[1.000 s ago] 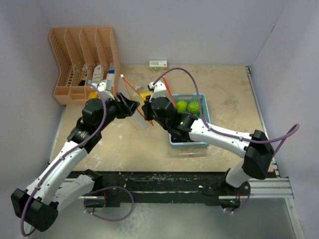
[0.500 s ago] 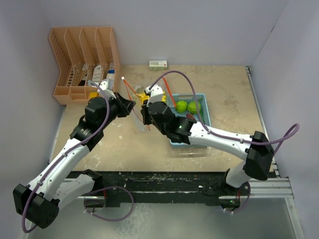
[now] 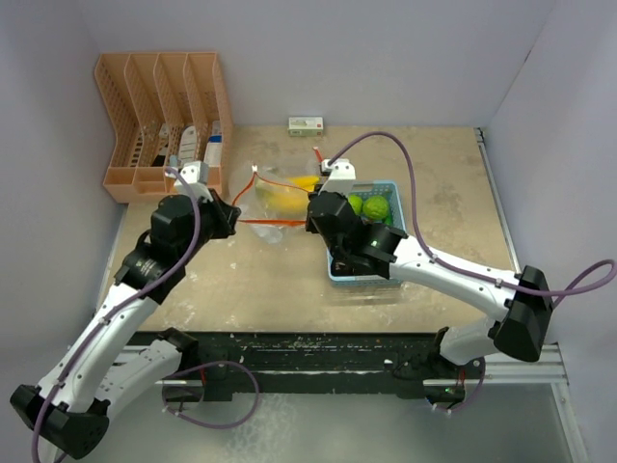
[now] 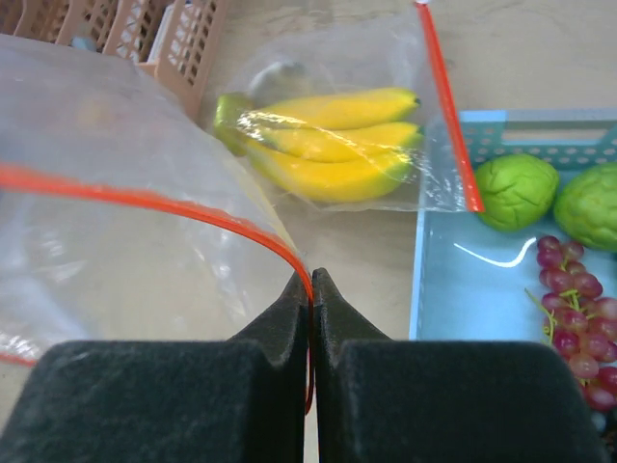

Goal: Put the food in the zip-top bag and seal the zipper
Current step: Open the zipper of the food storage bag.

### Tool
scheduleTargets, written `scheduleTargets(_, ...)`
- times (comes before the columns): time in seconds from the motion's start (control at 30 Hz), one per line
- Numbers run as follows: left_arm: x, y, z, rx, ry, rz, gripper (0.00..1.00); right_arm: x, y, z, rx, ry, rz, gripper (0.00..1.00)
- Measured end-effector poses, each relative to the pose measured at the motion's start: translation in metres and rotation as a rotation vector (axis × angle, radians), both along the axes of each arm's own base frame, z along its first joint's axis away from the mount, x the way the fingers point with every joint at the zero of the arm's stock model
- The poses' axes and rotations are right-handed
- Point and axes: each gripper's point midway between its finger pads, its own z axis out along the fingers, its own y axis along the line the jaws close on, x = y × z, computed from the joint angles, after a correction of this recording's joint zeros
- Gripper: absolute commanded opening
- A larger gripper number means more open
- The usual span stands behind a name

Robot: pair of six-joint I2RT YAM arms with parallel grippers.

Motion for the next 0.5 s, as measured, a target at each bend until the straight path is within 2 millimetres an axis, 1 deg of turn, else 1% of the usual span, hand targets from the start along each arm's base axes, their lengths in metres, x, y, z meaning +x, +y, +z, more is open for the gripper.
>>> scheduleTargets(0.03,-0.004,0.003,0.005,0.01,0.0,0.001,0.0,0.002,-0.007,-0.002,0.004,0.006,-0.026,0.0)
scheduleTargets(0.1,-0.012,0.002,0.02,0.022,-0.014,-0.022,0.0,0.005,-0.016,-0.004,0.025,0.019,-0.059,0.0)
scheduleTargets(0.2,-0.022,0.002,0.039,0.038,-0.029,-0.057,0.0,0.003,-0.019,-0.004,0.049,0.029,-0.071,0.01)
scheduleTargets(0.23,-0.024,0.002,0.041,0.046,-0.027,-0.067,0.0,0.002,-0.019,-0.003,0.054,0.029,-0.07,0.08)
scheduleTargets(0.33,-0.029,0.004,0.038,0.076,-0.011,-0.087,0.0,0.001,-0.018,-0.004,0.027,0.025,-0.035,0.41)
scheduleTargets(0.43,-0.031,0.013,0.029,0.123,0.014,-0.068,0.0,-0.003,-0.019,-0.015,-0.04,0.033,0.05,0.59)
scheduleTargets(0.5,-0.032,0.016,0.024,0.148,0.029,-0.065,0.0,-0.008,-0.017,-0.02,-0.075,0.041,0.126,0.68)
